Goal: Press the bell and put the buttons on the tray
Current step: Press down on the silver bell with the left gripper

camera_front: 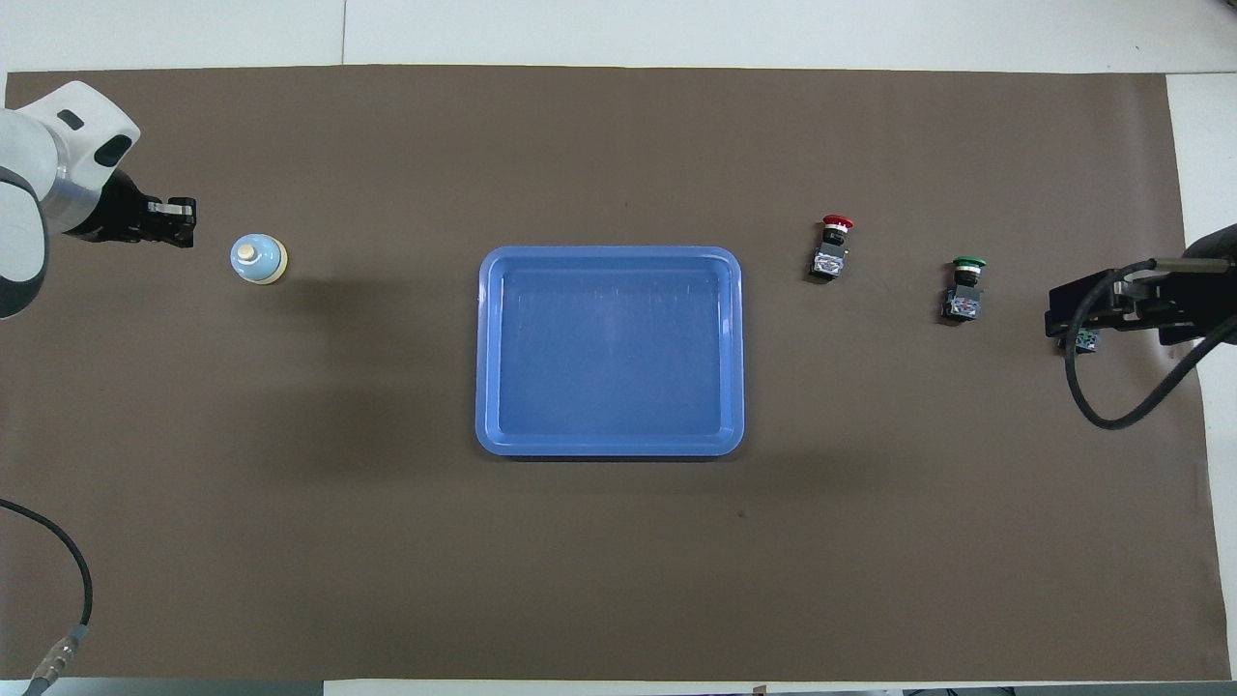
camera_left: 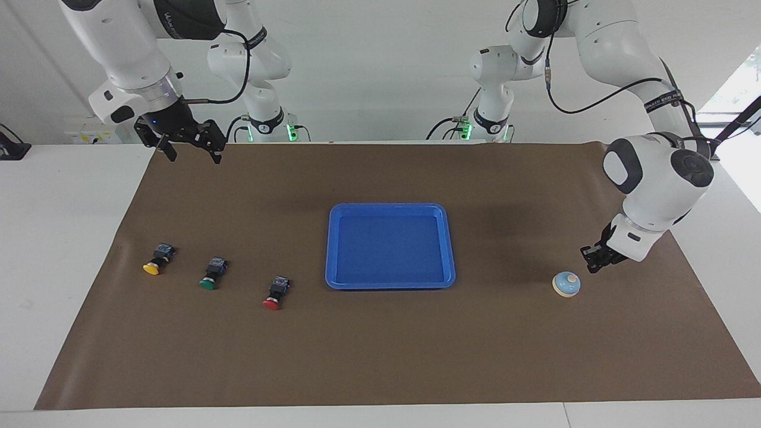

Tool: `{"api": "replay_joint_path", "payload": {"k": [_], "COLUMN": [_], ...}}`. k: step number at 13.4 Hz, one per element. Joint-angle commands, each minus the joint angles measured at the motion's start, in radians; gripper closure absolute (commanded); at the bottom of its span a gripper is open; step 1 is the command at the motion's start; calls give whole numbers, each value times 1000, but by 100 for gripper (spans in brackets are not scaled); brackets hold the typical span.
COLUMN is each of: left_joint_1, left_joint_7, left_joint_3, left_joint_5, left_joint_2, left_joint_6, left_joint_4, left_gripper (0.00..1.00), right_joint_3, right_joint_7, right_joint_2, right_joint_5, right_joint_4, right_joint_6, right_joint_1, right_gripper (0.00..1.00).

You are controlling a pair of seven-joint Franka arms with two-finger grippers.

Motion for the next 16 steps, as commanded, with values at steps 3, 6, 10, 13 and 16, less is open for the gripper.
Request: {"api": "replay_joint_path", "payload": {"k": [3, 6, 10, 13, 16], "left_joint_1": [-13, -18, -18, -19, -19], "left_joint_7": [3, 0, -3, -1, 0], "left_joint_3": [1, 1, 1, 2, 2], "left_joint_5": [14, 14, 14, 14, 14], "left_joint_2": [-1, -2, 1, 1, -1], "left_joint_6": [70, 130, 194, 280, 259], "left_joint_4": [-49, -95, -152, -221, -207], "left_gripper": [100, 100, 100, 100, 100], "right_joint_3": [10, 10, 10, 10, 10], "right_joint_7": [-25, -25, -25, -25, -25], "right_joint_2": [-18, -18, -18, -16, -18], "right_joint_5": [8, 8, 8, 8, 8], "right_joint_4": [-19, -19, -19, -19, -19], "right_joint_6": [-3, -3, -3, -3, -3], "right_joint_1": [-21, -21, -21, -21, -21], "right_gripper": [0, 0, 0, 0, 0]}}
